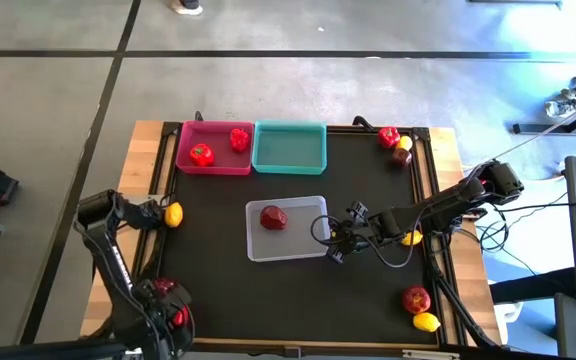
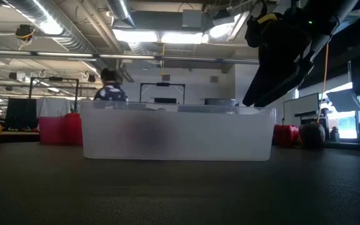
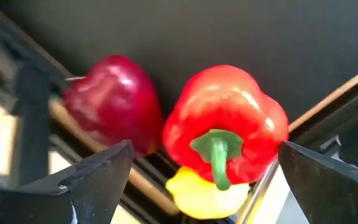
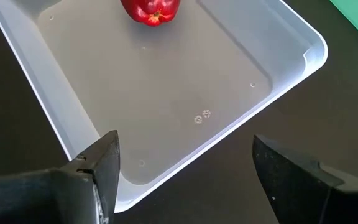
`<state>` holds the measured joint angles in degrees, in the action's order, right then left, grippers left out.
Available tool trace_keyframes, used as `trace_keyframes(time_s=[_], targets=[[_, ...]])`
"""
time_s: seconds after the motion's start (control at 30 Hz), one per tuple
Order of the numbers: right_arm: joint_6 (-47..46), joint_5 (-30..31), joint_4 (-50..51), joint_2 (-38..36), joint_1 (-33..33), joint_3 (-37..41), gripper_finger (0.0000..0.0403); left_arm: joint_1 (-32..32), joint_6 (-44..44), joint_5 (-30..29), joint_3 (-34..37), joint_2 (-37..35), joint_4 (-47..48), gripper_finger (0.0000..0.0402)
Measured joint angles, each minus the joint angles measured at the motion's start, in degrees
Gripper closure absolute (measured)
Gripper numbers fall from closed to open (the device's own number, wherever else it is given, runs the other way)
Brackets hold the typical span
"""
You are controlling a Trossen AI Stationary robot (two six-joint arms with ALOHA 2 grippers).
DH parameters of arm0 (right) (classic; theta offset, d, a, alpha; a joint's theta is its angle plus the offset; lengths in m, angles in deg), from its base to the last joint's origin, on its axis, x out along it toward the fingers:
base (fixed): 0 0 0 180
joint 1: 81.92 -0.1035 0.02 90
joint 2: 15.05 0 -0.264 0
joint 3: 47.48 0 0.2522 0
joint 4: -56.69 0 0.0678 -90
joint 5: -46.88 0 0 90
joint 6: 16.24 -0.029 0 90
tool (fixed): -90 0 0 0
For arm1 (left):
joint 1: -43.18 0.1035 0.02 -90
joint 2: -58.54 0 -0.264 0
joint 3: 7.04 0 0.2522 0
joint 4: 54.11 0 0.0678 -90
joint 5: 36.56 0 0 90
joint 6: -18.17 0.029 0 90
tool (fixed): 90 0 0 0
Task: Sort produce into baskets
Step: Put the red bell pepper into the red bin
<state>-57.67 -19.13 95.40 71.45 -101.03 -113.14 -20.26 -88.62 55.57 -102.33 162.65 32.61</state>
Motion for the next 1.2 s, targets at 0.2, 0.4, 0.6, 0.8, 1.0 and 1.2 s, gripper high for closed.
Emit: trace_keyframes(time_s=[0.2,0.4,0.6,0.8,1.0,1.2], targets=[[0.0,0.0,0.0,0.0,0.0,0.0,0.0111,0.0,1.1,-0.1,5.5,0.0,-5.6,0.0006],[0.0,0.0,0.0,0.0,0.0,0.0,0.0111,0.0,2.6,-0.6,8.1,-0.2,-7.5,0.0013],[0.0,0.0,-0.5,0.0,0.0,0.0,0.0111,0.0,3.3,-0.6,8.2,-0.3,-8.0,0.0064],[0.0,0.0,-1.3,0.0,0.0,0.0,0.0111,0.2,3.8,-1.1,7.1,-0.1,-8.5,0.0084],[0.2,0.0,-1.3,0.0,0.0,0.0,0.0111,1.5,3.9,-1.2,4.9,-1.7,-6.2,0.0081],[0.2,0.0,-1.3,0.0,0.0,0.0,0.0111,4.6,6.9,-3.0,1.9,-3.8,-2.3,0.0081]])
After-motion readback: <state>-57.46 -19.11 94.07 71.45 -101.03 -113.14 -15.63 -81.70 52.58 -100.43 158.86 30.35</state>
